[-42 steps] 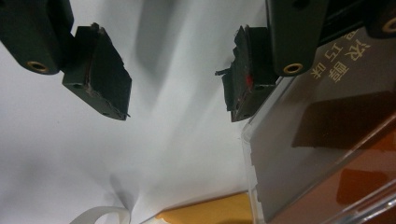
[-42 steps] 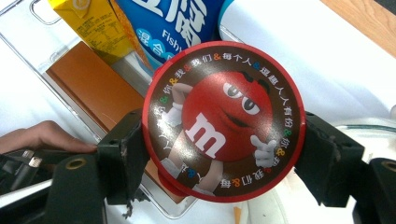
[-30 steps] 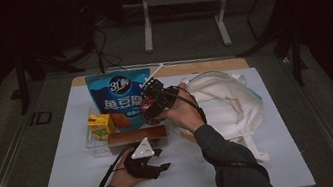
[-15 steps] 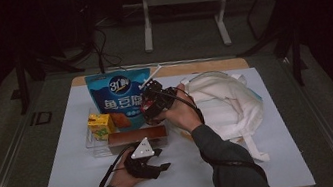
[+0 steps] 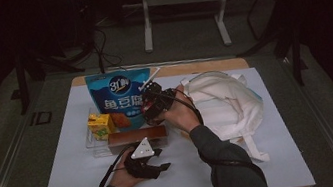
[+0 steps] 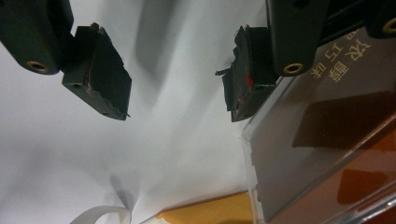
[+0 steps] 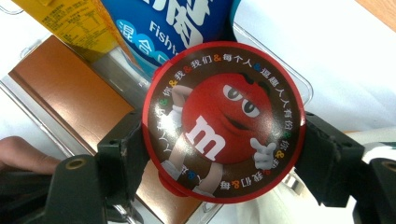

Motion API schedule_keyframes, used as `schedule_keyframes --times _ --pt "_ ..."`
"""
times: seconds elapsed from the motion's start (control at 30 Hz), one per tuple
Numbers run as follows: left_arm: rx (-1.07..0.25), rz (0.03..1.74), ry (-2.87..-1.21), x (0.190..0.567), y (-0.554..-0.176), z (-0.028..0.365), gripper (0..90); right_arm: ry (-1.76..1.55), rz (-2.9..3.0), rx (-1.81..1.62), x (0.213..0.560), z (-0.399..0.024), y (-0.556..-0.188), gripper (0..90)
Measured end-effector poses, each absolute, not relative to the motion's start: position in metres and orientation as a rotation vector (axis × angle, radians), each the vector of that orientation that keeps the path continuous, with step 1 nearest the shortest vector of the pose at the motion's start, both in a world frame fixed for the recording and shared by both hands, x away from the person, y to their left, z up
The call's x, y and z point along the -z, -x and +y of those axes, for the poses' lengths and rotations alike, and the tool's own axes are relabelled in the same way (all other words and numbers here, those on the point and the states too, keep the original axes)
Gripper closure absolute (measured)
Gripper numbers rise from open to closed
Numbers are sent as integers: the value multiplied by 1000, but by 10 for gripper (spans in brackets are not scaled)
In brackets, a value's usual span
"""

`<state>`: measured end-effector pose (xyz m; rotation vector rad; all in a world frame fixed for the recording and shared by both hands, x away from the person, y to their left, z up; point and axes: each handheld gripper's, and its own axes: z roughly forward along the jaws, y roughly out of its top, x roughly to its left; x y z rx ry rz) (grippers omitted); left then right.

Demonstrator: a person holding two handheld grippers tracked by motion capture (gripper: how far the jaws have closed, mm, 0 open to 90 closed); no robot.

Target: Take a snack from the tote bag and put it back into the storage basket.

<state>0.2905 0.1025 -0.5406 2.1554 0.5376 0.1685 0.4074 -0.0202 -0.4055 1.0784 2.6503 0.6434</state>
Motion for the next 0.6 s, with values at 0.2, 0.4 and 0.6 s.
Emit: schedule_keyframes --times 0.2,0.4,0.6 --pt "-170 537 -2156 541 -290 102 392 -1067 2645 -613 408 -18 -407 257" --pt "-170 537 -2157 541 -290 102 392 -1074 2641 -608 409 -17 -407 258" --pt "-170 537 -2156 541 -290 102 392 -1068 2620 -601 411 -17 -407 257"
